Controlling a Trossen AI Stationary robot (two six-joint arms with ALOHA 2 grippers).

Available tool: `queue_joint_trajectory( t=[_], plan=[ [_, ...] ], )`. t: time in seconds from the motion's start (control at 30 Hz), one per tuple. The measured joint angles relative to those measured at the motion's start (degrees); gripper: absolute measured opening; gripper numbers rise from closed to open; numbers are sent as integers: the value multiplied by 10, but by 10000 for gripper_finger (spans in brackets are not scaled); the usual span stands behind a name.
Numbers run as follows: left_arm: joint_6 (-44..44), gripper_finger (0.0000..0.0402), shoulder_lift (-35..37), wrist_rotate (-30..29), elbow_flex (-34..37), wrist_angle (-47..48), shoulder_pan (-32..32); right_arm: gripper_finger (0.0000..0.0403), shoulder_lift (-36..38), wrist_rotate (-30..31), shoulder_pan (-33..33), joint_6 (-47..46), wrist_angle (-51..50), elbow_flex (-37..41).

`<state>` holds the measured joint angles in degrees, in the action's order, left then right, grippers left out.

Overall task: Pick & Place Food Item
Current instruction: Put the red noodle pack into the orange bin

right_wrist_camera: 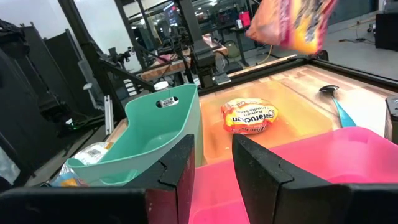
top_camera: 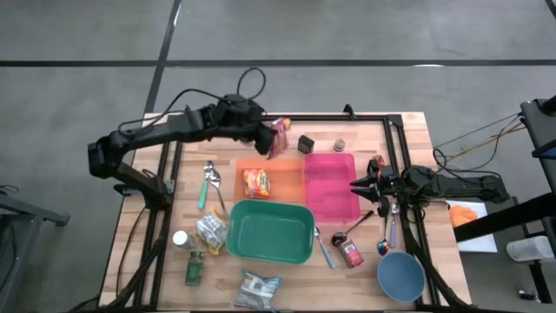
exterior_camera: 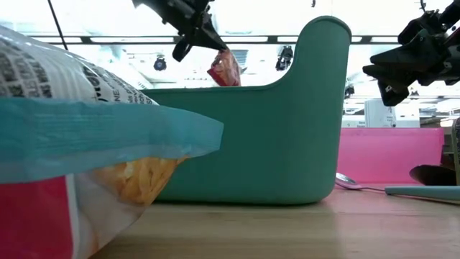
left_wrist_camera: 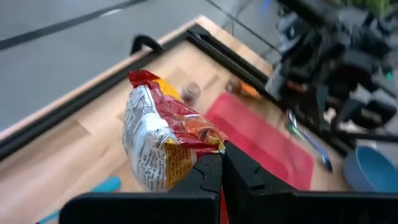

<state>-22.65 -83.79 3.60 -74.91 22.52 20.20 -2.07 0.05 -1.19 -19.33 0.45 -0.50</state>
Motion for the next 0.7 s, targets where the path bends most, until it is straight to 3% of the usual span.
queue_joint_trajectory(
  t=[0.37, 0.7],
  plan=[
    [-31, 3, 0, -1, 97, -8, -44, 107, 0, 0, 0, 0, 0, 0],
    [-124, 3, 0, -1, 239, -170, -46, 107, 0, 0, 0, 0, 0, 0]
  ],
)
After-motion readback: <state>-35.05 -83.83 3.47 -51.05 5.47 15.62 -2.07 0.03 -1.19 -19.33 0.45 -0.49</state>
